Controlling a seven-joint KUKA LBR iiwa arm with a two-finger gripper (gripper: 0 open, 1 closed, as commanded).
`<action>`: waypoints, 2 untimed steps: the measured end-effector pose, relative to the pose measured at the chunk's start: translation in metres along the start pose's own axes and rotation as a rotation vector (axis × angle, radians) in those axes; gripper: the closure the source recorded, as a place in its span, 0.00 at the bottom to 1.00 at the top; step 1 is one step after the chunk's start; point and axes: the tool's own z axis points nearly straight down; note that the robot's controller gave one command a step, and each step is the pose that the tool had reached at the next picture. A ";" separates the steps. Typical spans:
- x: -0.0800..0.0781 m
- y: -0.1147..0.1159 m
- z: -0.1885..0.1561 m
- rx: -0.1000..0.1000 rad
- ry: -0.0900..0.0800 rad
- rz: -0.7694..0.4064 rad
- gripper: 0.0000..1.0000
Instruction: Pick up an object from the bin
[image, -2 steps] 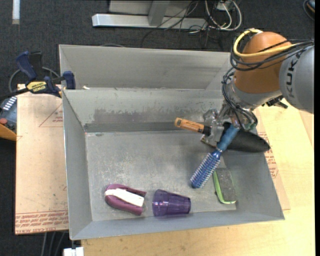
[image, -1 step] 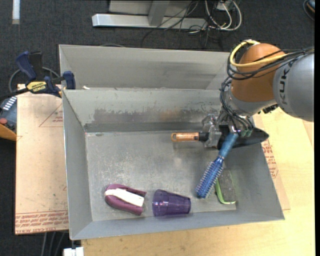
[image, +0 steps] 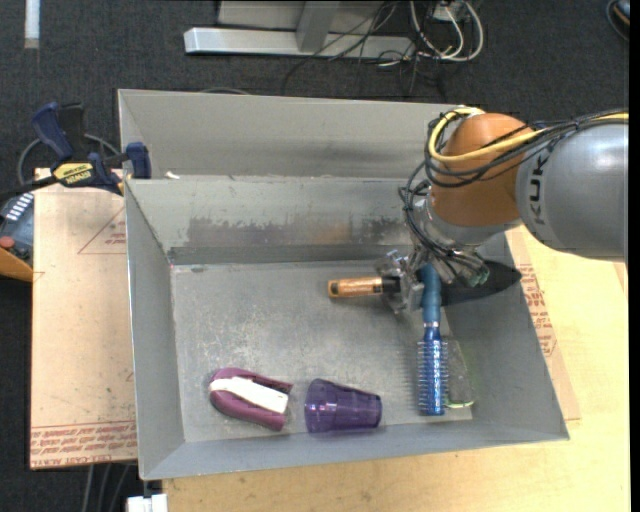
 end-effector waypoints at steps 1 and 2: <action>0.000 0.000 0.000 0.000 0.000 0.000 1.00; -0.004 -0.010 -0.083 -0.003 0.002 -0.021 1.00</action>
Offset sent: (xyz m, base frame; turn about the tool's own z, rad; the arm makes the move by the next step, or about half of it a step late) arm 0.0077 -0.0115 0.1017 -0.0272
